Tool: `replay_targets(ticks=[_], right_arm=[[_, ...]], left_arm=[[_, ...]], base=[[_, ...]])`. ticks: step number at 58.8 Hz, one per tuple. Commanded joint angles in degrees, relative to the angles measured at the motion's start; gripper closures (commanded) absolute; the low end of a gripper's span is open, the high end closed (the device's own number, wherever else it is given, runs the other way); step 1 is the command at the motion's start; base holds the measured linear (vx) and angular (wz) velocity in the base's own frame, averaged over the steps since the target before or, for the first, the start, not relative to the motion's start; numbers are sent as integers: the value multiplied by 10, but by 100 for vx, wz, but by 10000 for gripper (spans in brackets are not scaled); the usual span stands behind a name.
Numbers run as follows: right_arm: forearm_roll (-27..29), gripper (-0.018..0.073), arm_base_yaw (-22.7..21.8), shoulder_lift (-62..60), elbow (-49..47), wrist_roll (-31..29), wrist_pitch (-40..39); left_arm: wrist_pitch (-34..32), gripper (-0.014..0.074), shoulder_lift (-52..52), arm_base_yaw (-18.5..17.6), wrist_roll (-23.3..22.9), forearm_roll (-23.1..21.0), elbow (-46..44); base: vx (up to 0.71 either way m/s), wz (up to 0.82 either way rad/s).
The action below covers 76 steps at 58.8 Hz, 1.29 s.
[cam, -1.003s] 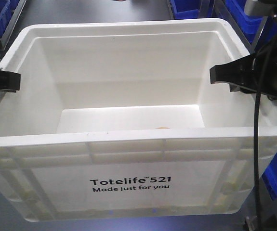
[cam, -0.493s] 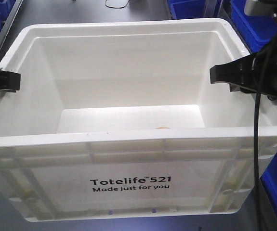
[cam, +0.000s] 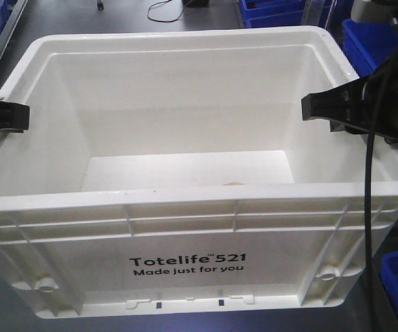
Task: Place moving items into box and shelve
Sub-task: 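Keep clamping the tote while the base drives along the blue bin shelves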
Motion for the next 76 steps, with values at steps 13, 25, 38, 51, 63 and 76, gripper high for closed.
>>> replay_targets(ticks=[13,25,38,51,63,76], right_arm=[[-52,449,0,-19,-22,-7,-57],[-52,449,0,-19,-22,-7,-57],[-52,449,0,-19,-22,-7,-57],[-52,449,0,-19,-22,-7,-57],[-52,449,0,-19,-22,-7,-57],[-52,449,0,-19,-22,-7,-57]], left_arm=[[-68,456,-18,-3,8,14,-23],[-68,456,-18,-3,8,14,-23],[-68,456,-18,-3,8,14,-23],[-68,456,-18,-3,8,14,-23],[-68,456,-18,-3,8,14,-23],[-68,456,-18,-3,8,14,-23]], base=[[32,1],[31,6],[29,8],[27,12],[23,20],[19,32]])
